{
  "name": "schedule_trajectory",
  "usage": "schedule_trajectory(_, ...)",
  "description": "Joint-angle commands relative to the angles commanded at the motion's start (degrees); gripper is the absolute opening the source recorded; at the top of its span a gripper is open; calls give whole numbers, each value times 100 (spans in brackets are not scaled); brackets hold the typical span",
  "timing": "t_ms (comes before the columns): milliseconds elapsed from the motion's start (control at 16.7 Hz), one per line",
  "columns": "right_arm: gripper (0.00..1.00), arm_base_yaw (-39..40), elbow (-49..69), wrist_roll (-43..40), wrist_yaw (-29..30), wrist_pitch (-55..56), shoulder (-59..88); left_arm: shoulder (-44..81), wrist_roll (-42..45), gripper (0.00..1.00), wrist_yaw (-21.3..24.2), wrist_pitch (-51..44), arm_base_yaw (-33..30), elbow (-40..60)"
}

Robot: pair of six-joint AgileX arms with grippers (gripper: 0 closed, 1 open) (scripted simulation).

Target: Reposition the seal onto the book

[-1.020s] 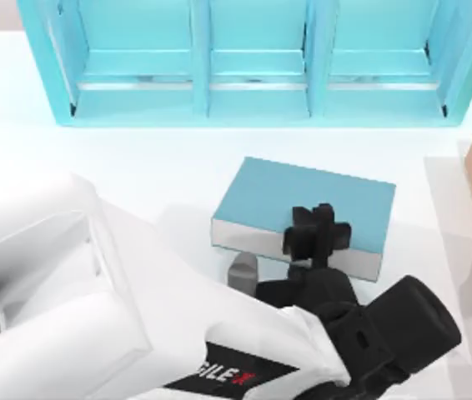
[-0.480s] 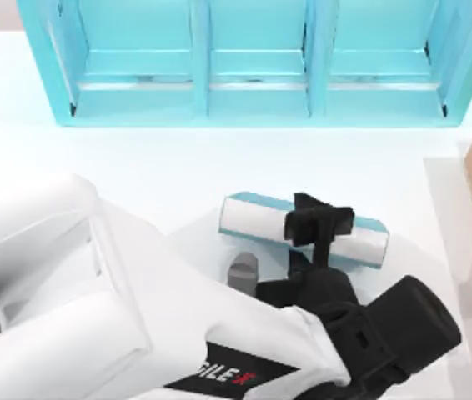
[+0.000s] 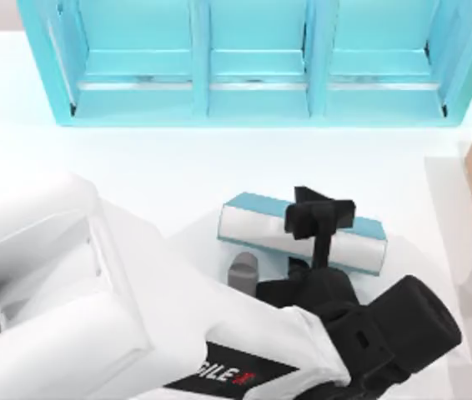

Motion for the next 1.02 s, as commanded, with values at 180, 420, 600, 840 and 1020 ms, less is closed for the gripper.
schedule_trajectory(180,100,0,0,0,0,0,0,45,-194,100,-33,-195,-84,55)
schedule_trajectory(420,100,0,0,0,0,0,0,251,-1282,100,-156,-1292,-458,310)
schedule_trajectory(600,100,0,0,0,0,0,0,439,-2631,100,-236,-2736,-852,588)
schedule_trajectory(840,100,0,0,0,0,0,0,611,-4700,100,-279,-5127,-1428,1006)
schedule_trajectory(1020,100,0,0,0,0,0,0,663,-6133,100,-280,-6736,-1819,1294)
